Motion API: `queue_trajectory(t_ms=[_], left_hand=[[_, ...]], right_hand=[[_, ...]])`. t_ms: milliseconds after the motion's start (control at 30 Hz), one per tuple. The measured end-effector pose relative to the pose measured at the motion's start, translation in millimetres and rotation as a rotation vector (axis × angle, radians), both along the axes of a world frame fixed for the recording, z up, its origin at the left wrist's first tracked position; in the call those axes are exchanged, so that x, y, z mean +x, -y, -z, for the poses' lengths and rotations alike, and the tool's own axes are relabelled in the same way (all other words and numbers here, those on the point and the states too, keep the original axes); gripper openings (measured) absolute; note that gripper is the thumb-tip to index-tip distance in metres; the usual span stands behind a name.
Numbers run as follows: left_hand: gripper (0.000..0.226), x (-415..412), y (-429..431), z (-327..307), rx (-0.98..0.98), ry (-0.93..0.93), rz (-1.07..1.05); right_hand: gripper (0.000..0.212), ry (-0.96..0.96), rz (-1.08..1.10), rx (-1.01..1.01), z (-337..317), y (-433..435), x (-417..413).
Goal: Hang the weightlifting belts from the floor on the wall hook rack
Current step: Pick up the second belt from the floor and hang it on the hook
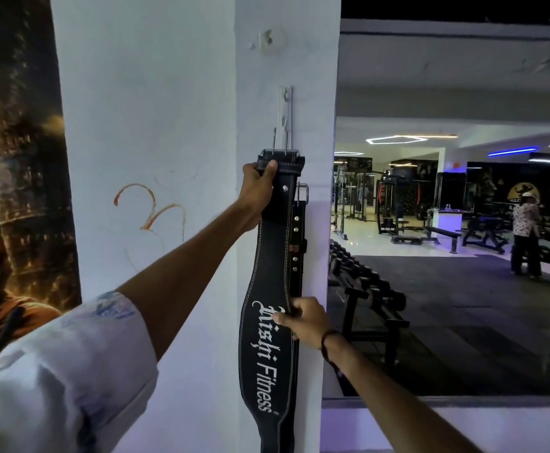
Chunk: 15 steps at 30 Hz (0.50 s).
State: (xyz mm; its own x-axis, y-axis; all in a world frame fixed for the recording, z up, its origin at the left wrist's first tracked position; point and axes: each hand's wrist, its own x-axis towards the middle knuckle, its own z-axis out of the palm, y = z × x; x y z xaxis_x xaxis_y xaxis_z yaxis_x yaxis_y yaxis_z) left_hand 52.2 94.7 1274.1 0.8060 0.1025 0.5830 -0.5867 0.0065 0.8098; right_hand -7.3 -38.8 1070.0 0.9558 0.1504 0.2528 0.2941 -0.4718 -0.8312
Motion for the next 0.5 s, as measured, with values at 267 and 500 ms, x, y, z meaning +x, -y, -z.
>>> queue_trajectory(t_ms=[267, 500], left_hand=[[0.045, 9.1, 6.3, 26.3, 0.062, -0.004, -0.017], [0.033, -9.0, 5.0, 37.1, 0.031, 0.030, -0.037]], right_hand=[[0.021, 0.321, 0.055, 0.388, -152.4, 11.8, 13.3], [0.025, 0.207, -0.049, 0.503, -166.2, 3.7, 30.3]])
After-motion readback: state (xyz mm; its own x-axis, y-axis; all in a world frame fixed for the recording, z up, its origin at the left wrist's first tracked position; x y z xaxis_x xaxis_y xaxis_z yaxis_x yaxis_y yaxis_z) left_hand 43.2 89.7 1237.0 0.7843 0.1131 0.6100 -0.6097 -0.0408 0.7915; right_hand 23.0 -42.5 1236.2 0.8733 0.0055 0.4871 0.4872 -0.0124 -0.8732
